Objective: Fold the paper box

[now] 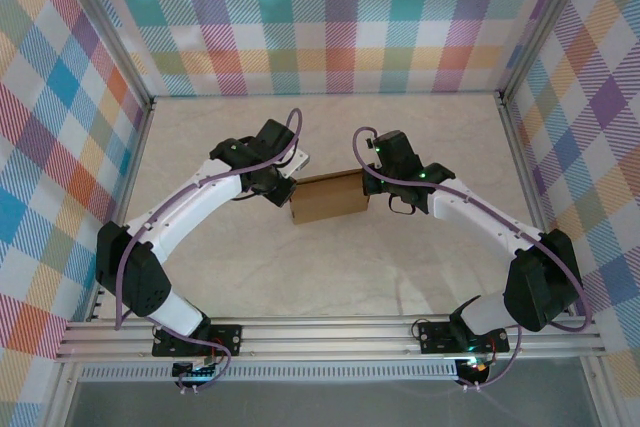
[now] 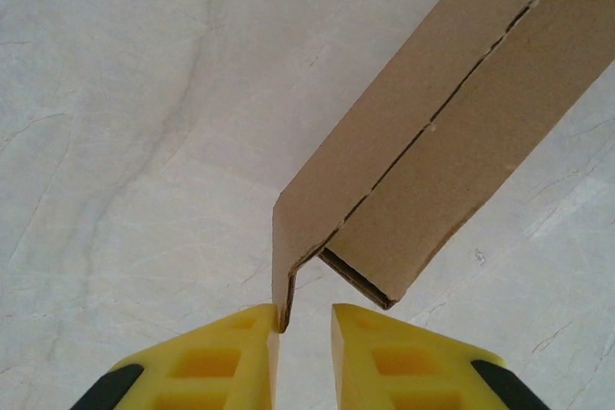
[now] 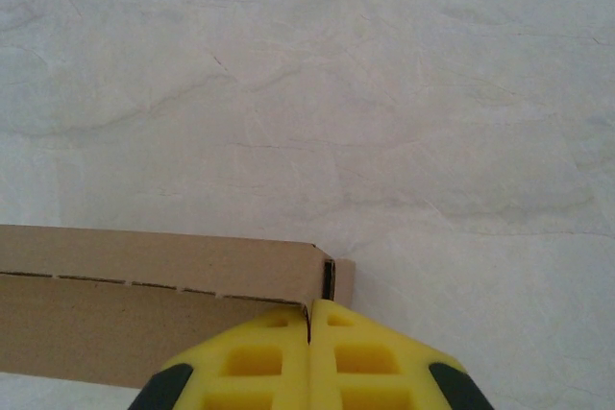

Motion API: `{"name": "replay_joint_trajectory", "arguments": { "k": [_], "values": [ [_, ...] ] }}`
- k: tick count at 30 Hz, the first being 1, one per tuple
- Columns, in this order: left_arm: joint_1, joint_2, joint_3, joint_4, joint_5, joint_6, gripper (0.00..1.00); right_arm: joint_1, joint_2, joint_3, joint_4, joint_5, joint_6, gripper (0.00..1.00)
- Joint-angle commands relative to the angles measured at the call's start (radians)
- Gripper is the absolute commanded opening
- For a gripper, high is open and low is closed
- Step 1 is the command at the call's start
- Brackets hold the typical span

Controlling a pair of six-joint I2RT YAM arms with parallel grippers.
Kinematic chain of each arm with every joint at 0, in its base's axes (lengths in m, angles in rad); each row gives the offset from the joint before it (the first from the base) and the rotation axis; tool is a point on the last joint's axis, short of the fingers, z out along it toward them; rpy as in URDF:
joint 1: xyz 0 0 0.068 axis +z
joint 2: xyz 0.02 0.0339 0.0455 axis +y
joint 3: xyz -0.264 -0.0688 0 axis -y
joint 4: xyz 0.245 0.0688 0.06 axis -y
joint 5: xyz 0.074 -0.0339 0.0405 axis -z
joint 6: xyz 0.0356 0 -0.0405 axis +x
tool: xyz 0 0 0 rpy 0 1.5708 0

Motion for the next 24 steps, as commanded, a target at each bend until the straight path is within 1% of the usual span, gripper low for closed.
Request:
{"name": "replay_joint_trajectory", "arguments": {
  "k": [1,8,9,16,24],
  "values": [
    [0.001,0.017,0.0,0.004,0.012,0.007,0.21,0.009,0.009,0.005,-0.082,-0.034,0.015,0.0],
    [0.006,0.023,-0.008,0.017,-0.008,0.005,0.21,0.009,0.006,0.007,-0.08,-0.041,0.014,0.0],
    [0.007,0.024,-0.007,0.016,-0.01,0.005,0.2,0.008,0.006,0.007,-0.081,-0.04,0.016,0.0],
    [0.01,0.02,-0.001,0.022,0.006,-0.016,0.0,0.011,0.007,0.008,-0.081,-0.044,0.015,0.0],
    [0.015,0.033,0.033,0.04,0.064,-0.129,0.0,0.018,0.012,0.008,-0.079,-0.04,0.012,0.0]
  ]
}}
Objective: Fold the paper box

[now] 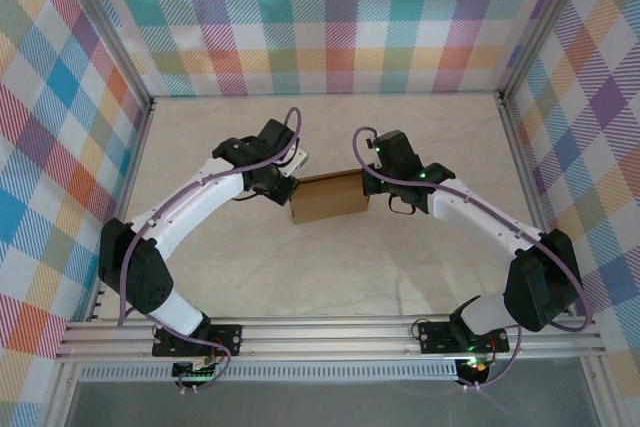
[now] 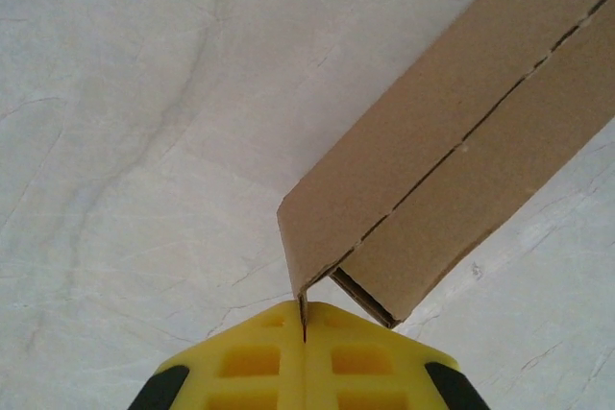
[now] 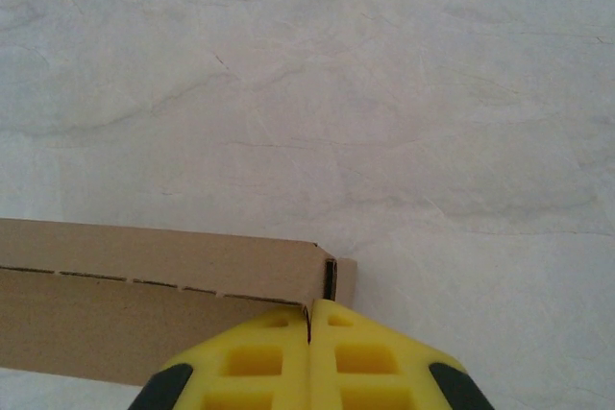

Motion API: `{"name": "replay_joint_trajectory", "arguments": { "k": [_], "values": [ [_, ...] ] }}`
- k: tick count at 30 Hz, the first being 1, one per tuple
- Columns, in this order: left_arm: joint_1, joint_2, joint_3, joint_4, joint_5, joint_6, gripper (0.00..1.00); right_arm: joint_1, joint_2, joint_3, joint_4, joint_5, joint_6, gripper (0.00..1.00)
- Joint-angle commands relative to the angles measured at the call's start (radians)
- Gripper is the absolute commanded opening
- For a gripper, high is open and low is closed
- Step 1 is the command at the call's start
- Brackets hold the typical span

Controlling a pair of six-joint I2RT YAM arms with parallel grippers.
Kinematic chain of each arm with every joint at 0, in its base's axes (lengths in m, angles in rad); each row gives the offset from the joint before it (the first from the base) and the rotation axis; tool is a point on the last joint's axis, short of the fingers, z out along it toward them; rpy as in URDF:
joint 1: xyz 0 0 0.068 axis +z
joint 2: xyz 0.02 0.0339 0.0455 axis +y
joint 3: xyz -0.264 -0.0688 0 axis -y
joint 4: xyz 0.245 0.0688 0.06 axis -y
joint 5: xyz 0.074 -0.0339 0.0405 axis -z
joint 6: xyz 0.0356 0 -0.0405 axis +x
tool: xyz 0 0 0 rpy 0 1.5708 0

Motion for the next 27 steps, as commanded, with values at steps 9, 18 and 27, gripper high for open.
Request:
{"name": "replay_joint_trajectory", "arguments": {
  "k": [9,18,27],
  "values": [
    [0.024,0.064,0.139,-0.013,0.174,-0.2,0.0,0.022,0.016,0.012,-0.088,-0.034,0.003,0.0],
    [0.053,0.125,0.216,-0.053,0.286,-0.278,0.0,0.029,0.022,0.011,-0.092,-0.025,-0.005,0.0],
    [0.077,0.146,0.225,-0.056,0.306,-0.341,0.0,0.032,0.029,0.016,-0.092,-0.021,-0.006,0.0]
  ]
}}
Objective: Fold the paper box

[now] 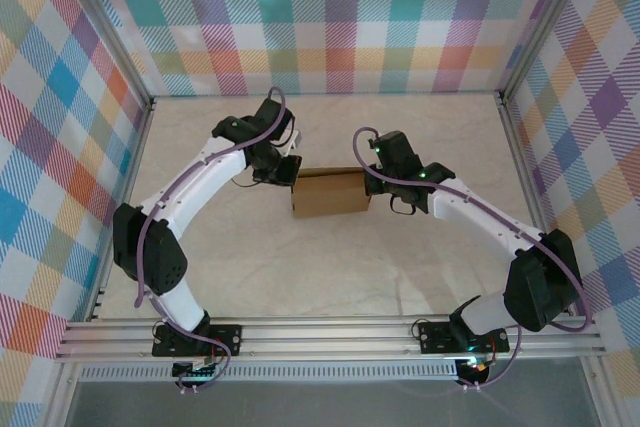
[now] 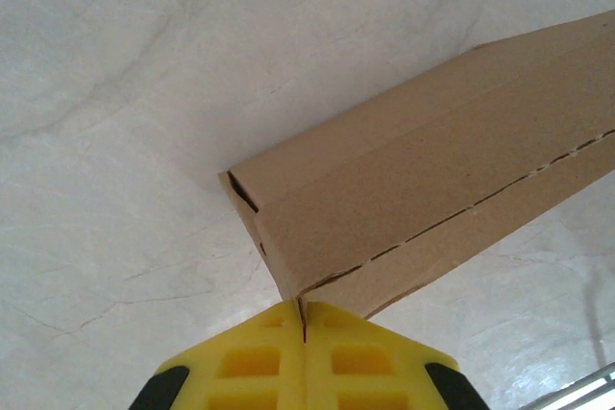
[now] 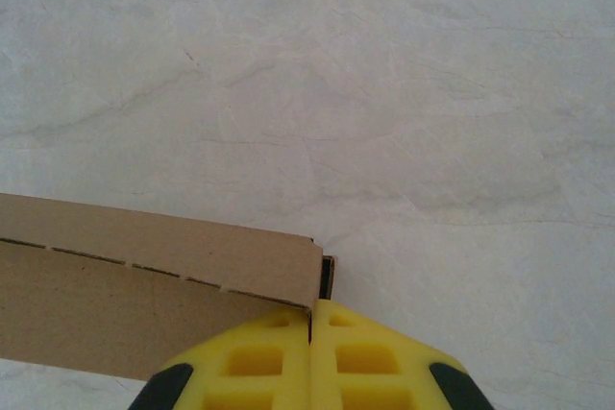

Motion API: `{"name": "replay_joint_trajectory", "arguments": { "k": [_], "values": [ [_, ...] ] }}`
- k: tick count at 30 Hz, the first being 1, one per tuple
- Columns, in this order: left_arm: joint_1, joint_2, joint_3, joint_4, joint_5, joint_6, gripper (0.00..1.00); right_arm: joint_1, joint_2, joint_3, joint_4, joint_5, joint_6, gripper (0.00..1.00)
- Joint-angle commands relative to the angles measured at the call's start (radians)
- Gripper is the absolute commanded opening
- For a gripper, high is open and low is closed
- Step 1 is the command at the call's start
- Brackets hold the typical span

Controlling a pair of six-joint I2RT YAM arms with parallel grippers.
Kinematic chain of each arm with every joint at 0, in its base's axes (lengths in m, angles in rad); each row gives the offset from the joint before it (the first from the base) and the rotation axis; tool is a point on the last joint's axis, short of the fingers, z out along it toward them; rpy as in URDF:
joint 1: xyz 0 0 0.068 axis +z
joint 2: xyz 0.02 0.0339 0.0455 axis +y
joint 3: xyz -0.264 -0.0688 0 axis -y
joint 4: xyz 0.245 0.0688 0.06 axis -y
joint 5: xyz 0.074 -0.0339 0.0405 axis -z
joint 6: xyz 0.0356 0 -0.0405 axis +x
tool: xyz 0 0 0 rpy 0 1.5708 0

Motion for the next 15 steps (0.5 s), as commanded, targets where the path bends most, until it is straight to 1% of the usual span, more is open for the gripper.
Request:
{"name": "replay_joint_trajectory", "arguments": {
  "k": [1,6,10,15],
  "values": [
    [0.005,0.021,0.035,0.032,0.104,-0.045,0.0,0.03,0.03,0.012,-0.064,-0.069,-0.006,0.0],
    [0.027,0.029,0.046,0.025,0.126,-0.08,0.0,0.031,0.03,0.011,-0.067,-0.068,-0.004,0.0],
    [0.042,0.03,0.05,0.039,0.187,-0.097,0.0,0.033,0.03,0.006,-0.058,-0.069,0.0,0.0],
    [0.044,0.018,0.037,0.04,0.188,-0.048,0.0,0.032,0.03,0.003,-0.055,-0.066,0.006,0.0]
  ]
}}
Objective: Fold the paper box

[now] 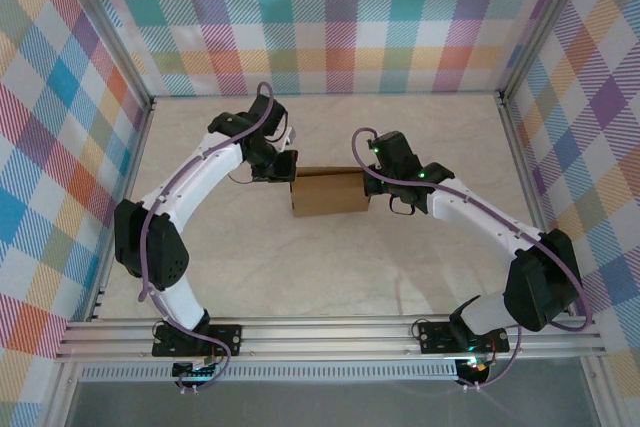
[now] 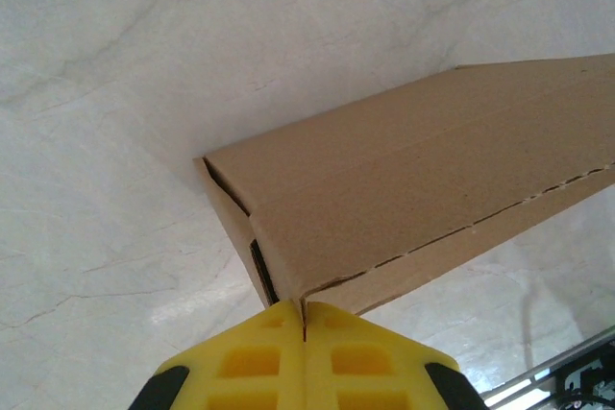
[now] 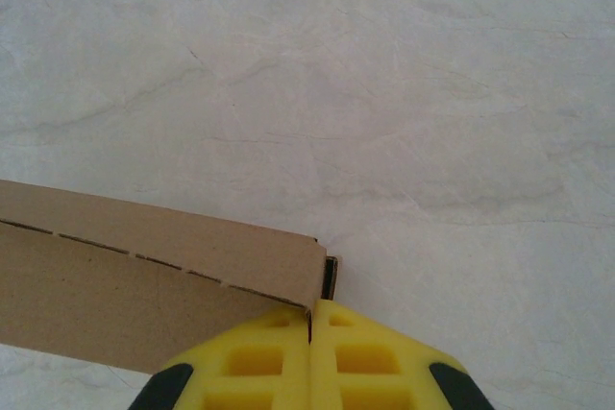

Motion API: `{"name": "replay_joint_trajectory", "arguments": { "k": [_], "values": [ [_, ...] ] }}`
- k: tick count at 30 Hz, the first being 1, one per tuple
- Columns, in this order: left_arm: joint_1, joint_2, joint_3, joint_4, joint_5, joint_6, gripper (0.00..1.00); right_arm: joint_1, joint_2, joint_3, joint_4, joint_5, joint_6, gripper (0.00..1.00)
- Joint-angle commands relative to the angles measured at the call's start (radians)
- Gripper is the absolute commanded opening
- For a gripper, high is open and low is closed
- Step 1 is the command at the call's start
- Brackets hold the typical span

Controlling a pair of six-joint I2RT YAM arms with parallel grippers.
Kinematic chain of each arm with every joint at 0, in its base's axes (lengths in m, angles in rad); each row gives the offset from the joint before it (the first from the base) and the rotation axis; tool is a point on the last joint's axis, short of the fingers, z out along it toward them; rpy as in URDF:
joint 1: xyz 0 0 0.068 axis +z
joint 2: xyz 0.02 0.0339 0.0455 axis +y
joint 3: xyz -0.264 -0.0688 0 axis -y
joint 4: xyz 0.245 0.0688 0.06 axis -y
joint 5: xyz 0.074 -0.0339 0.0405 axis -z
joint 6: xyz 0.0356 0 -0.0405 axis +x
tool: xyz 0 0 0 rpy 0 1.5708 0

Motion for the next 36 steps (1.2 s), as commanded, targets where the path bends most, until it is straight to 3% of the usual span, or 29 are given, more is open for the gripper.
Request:
{"name": "replay_joint_trajectory", "arguments": {
  "k": [1,13,22,33,36],
  "values": [
    [-0.005,-0.01,0.013,0.04,0.085,0.033,0.0,0.025,0.028,-0.001,-0.054,-0.068,0.004,0.0],
    [-0.007,-0.064,-0.139,0.145,0.09,0.131,0.0,0.024,0.024,-0.016,-0.036,-0.054,0.018,0.0],
    [-0.028,-0.164,-0.369,0.39,0.061,0.158,0.0,0.025,-0.017,-0.149,0.156,-0.089,0.018,0.0],
    [-0.085,-0.145,-0.47,0.464,-0.044,0.212,0.0,0.026,-0.064,-0.3,0.382,-0.106,0.014,0.0],
    [-0.091,-0.148,-0.467,0.462,-0.06,0.218,0.0,0.026,-0.112,-0.301,0.409,-0.111,0.005,0.22]
  ]
}}
